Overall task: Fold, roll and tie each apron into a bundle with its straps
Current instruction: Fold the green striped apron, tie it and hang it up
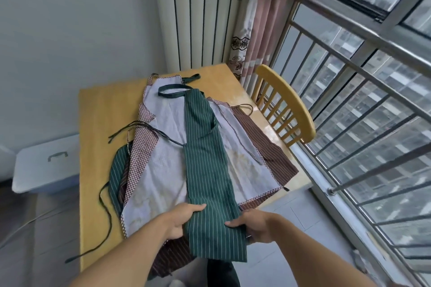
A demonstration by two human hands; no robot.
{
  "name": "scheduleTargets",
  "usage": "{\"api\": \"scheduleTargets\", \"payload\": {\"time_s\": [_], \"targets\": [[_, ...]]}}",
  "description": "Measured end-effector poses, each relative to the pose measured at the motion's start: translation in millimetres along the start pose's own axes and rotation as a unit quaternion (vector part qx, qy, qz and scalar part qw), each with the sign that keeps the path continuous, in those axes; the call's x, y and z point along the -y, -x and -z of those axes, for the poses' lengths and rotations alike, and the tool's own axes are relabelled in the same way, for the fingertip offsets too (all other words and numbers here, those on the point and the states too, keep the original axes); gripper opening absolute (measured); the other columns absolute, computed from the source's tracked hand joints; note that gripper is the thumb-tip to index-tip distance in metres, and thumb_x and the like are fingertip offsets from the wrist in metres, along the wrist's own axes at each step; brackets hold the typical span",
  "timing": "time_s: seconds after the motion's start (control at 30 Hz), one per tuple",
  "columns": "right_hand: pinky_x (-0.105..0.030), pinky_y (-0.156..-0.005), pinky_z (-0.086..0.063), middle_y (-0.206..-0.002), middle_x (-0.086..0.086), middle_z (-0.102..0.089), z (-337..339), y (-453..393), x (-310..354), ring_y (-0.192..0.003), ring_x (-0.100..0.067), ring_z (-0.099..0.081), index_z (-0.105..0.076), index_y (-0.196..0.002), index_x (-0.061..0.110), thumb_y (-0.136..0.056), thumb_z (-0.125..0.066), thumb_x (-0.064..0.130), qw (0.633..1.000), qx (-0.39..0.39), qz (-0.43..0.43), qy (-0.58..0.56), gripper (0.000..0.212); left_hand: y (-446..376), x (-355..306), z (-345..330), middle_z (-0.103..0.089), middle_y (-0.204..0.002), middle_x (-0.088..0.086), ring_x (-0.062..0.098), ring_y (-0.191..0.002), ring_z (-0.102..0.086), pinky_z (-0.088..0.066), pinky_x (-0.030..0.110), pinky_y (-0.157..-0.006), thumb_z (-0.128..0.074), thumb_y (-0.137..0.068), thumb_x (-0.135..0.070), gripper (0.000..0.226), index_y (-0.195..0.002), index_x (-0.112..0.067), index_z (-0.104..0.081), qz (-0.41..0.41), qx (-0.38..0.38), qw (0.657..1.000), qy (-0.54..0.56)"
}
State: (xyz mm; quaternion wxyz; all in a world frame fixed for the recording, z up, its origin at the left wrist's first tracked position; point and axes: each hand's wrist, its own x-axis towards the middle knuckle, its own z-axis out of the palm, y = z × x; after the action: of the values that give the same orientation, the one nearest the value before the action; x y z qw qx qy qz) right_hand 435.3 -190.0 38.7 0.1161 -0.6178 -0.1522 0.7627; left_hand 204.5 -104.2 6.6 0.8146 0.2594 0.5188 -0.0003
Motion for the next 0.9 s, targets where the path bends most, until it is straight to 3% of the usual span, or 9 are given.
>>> {"api": "scheduleTargets", "payload": {"time_s": [0.17,0.23,0.33,0.43,0.5,0.57,0.63,0.77,0.9], "targets": [[-0.023,-0.052,-0.046,-0.103,-0.012,-0.067,6.9,14.7,3.1,-0.058,-0.012,-0.058,-0.050,-0.138,0.024,-0.104,-0.048,0.001,0.996,-0.082,0.038,0.009,0.040,3.0,3.5,-3.0,-0.057,-0.142,0.019,0.025,-0.109,-0.063,-0.060,0.036,-0.085,-0.084,-0.081,-0.011,0.079,-0.148,-0.003,-0.042,0.048,-0.081,0.986,-0.134],[-0.020,-0.050,-0.043,-0.104,-0.011,-0.065,4.9,23.7,9.4,-0.052,-0.009,-0.053,-0.060,-0.136,0.018,-0.109,-0.034,0.005,0.995,-0.081,0.054,0.030,0.039,8.5,5.1,-7.0,-0.063,-0.130,0.018,0.027,-0.106,-0.068,-0.062,0.034,-0.071,-0.079,-0.087,-0.008,0.068,-0.144,0.001,-0.043,0.055,-0.111,0.974,-0.188],[-0.027,-0.061,-0.053,-0.102,-0.010,-0.065,-4.3,42.0,27.6,-0.065,-0.013,-0.064,-0.071,-0.125,0.011,-0.107,-0.033,0.005,0.995,-0.041,0.092,0.016,0.042,12.4,-0.2,-6.9,-0.063,-0.124,0.016,0.024,-0.100,-0.068,-0.061,0.033,-0.081,-0.071,-0.093,-0.011,0.057,-0.143,0.000,-0.044,0.003,-0.183,0.944,-0.276],[-0.038,-0.080,-0.060,-0.134,-0.019,-0.059,-3.0,44.1,39.4,-0.110,-0.033,-0.069,-0.071,-0.127,0.017,-0.093,-0.029,-0.016,0.988,-0.018,0.152,0.034,0.063,19.1,-15.6,0.1,-0.052,-0.138,0.014,0.015,-0.080,-0.058,-0.049,0.022,-0.059,-0.054,-0.097,0.000,0.071,-0.159,-0.014,-0.023,-0.067,-0.182,0.930,-0.312],[-0.045,-0.091,-0.059,-0.137,-0.017,-0.061,-3.9,41.6,44.1,-0.121,-0.037,-0.064,-0.069,-0.128,0.017,-0.090,-0.037,-0.021,0.978,-0.036,0.201,0.054,0.062,29.7,-24.1,0.7,-0.051,-0.143,0.014,0.020,-0.087,-0.061,-0.047,0.026,-0.064,-0.048,-0.097,0.006,0.059,-0.149,-0.021,-0.046,-0.088,-0.154,0.941,-0.290],[-0.047,-0.090,-0.060,-0.116,-0.017,-0.073,-9.5,43.0,50.9,-0.104,-0.029,-0.072,-0.072,-0.119,0.008,-0.094,-0.055,-0.012,0.962,-0.097,0.246,0.070,0.037,40.6,-33.9,0.4,-0.059,-0.138,0.012,0.022,-0.099,-0.065,-0.052,0.026,-0.075,-0.049,-0.099,0.006,0.038,-0.120,-0.018,-0.071,-0.119,-0.145,0.955,-0.229],[-0.040,-0.081,-0.062,-0.095,-0.012,-0.078,-16.5,44.0,57.4,-0.083,-0.020,-0.075,-0.074,-0.105,0.002,-0.094,-0.071,0.013,0.931,-0.200,0.288,0.100,0.016,45.6,-41.2,4.0,-0.070,-0.122,0.012,0.023,-0.097,-0.074,-0.061,0.032,-0.082,-0.053,-0.099,0.005,0.029,-0.112,-0.008,-0.074,-0.132,-0.131,0.968,-0.167],[-0.022,-0.047,-0.038,-0.055,0.001,-0.059,-24.8,42.3,70.5,-0.044,-0.013,-0.052,-0.062,-0.070,0.005,-0.091,-0.069,0.052,0.886,-0.316,0.288,0.176,0.052,52.9,-38.9,15.4,-0.069,-0.115,0.007,0.021,-0.102,-0.067,-0.058,0.036,-0.094,-0.065,-0.070,0.015,0.067,-0.135,0.001,-0.055,-0.120,-0.112,0.955,-0.247],[-0.024,-0.052,-0.037,-0.071,-0.005,-0.051,-34.1,35.7,76.7,-0.057,-0.015,-0.046,-0.049,-0.070,0.012,-0.096,-0.063,0.051,0.852,-0.342,0.327,0.224,0.048,52.3,-29.4,5.9,-0.074,-0.119,-0.001,0.015,-0.115,-0.067,-0.052,0.031,-0.103,-0.087,-0.073,-0.002,0.057,-0.124,-0.011,-0.064,-0.172,-0.065,0.948,-0.258]]}}
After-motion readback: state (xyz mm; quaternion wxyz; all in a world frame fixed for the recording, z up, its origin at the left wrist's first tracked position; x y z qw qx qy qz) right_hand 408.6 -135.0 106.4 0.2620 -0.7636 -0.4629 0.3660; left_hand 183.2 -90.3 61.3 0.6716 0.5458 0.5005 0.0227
